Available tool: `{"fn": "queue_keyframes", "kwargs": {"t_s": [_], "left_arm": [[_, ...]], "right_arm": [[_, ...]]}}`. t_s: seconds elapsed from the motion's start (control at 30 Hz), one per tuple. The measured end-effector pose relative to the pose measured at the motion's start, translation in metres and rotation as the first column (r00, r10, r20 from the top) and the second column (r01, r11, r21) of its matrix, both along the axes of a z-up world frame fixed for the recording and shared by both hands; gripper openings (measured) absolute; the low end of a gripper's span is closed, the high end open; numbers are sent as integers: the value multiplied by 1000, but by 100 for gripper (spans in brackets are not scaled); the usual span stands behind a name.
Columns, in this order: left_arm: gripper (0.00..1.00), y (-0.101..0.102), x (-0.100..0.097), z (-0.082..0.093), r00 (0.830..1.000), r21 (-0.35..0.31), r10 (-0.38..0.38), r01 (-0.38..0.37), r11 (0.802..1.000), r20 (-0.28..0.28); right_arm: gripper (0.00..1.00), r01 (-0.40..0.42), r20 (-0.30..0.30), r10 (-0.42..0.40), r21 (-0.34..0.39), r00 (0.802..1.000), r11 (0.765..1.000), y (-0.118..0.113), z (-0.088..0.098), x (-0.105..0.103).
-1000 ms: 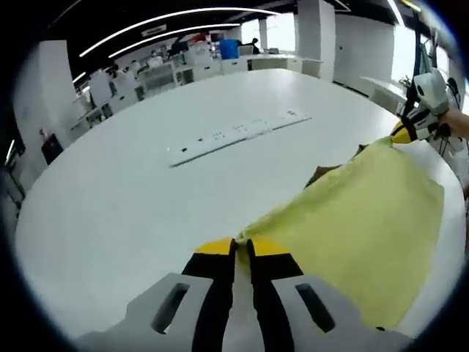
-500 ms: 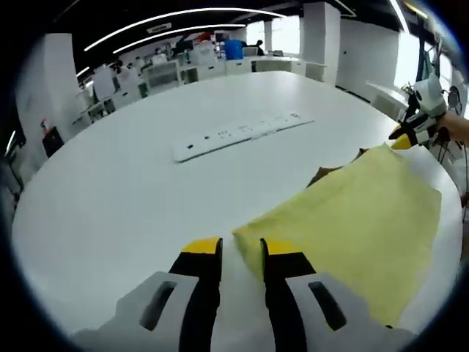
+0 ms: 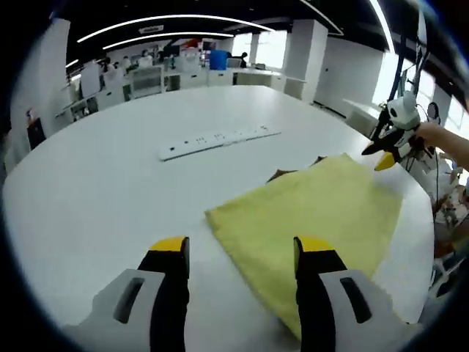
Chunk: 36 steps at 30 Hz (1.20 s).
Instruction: Fold the garment on the visible template until the final outline fits inside the template.
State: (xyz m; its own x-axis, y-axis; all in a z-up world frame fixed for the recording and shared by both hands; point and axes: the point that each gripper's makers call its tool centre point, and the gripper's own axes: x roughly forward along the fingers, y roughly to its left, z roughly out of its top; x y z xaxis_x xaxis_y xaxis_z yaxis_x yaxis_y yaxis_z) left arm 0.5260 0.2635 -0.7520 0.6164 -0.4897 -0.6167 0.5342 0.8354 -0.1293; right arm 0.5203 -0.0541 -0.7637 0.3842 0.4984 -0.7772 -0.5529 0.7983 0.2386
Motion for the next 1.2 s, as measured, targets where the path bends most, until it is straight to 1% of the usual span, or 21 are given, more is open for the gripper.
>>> {"fn": "queue_keyframes", "kwargs": {"t_s": [0.17, 0.3, 0.4, 0.47, 0.57, 0.67, 0.8, 0.93, 1.07, 1.13, 1.2], "left_arm": [[56, -5, -24, 0, 997, -14, -82, 82, 997, -3], [55, -4, -37, 0, 996, -54, -86, 86, 995, -12], [53, -1, -49, -2, 994, -53, -106, 105, 993, -19], [52, 0, -54, -2, 993, -53, -114, 113, 992, -18], [51, 0, -66, -3, 991, -70, -136, 134, 988, -20], [47, 2, -76, -7, 989, -67, -146, 144, 987, -29], [43, 4, -88, -10, 988, -94, -150, 146, 985, -39], [39, 6, -99, -16, 986, -100, -155, 149, 984, -57], [36, 7, -106, -22, 986, -112, -150, 142, 984, -75], [33, 5, -110, -23, 985, -124, -154, 143, 982, -82], [30, 1, -114, -22, 984, -180, -149, 131, 975, -92]], "right_arm": [[67, -39, -22, 40, 16, 999, 999, 2, 1, -25], [66, -59, -29, 59, 11, 998, 998, 0, 0, -42], [66, -60, -34, 61, 25, 998, 998, -1, 1, -52], [66, -63, -33, 63, 22, 997, 998, -1, 0, -58], [64, -67, -39, 68, 18, 997, 998, -3, -2, -69], [63, -70, -43, 71, 20, 997, 997, -4, -4, -79], [63, -79, -52, 80, 21, 995, 997, -6, -7, -90], [60, -77, -61, 78, 27, 995, 997, -8, -11, -100], [57, -73, -67, 75, 30, 995, 997, -10, -14, -110], [54, -76, -66, 78, 29, 995, 997, -11, -16, -113], [51, -74, -69, 76, 29, 995, 997, -13, -19, -116]]}}
